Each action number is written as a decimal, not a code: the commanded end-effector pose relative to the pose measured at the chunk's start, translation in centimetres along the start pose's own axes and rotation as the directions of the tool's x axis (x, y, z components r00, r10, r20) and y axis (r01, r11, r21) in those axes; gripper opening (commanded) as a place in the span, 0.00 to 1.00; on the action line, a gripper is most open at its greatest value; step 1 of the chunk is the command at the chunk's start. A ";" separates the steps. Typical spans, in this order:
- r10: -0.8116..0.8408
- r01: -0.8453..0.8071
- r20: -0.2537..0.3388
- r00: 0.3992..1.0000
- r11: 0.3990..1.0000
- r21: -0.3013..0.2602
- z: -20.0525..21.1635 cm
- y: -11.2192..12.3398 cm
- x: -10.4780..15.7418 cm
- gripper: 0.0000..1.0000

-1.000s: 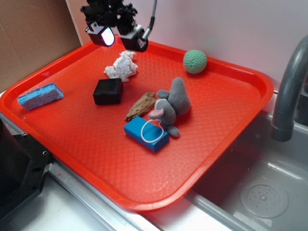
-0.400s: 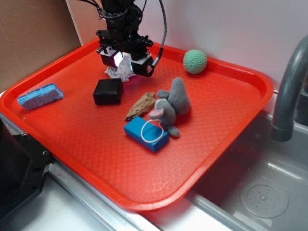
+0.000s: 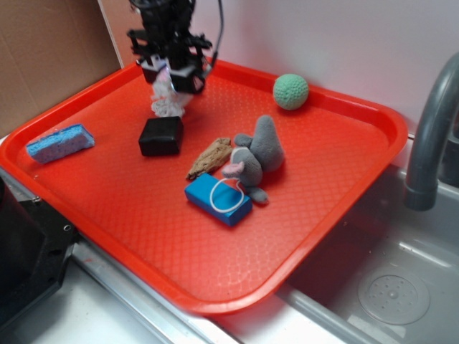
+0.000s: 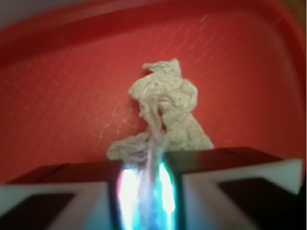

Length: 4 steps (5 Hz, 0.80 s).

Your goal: Grab the white paper.

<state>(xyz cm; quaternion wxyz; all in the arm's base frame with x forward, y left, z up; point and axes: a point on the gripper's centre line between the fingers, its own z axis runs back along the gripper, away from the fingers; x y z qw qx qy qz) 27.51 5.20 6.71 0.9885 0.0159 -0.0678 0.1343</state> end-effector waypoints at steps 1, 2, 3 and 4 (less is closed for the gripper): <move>-0.003 0.008 0.102 0.995 0.999 -0.049 8.0 1.7 -2.3 0.00; 0.006 -0.002 0.034 0.999 0.994 -0.106 12.2 1.3 -5.8 0.00; -0.053 0.055 0.020 0.998 0.990 -0.128 14.3 0.7 -8.0 0.00; -0.111 0.125 0.107 0.988 0.983 -0.135 15.2 0.7 -9.1 0.00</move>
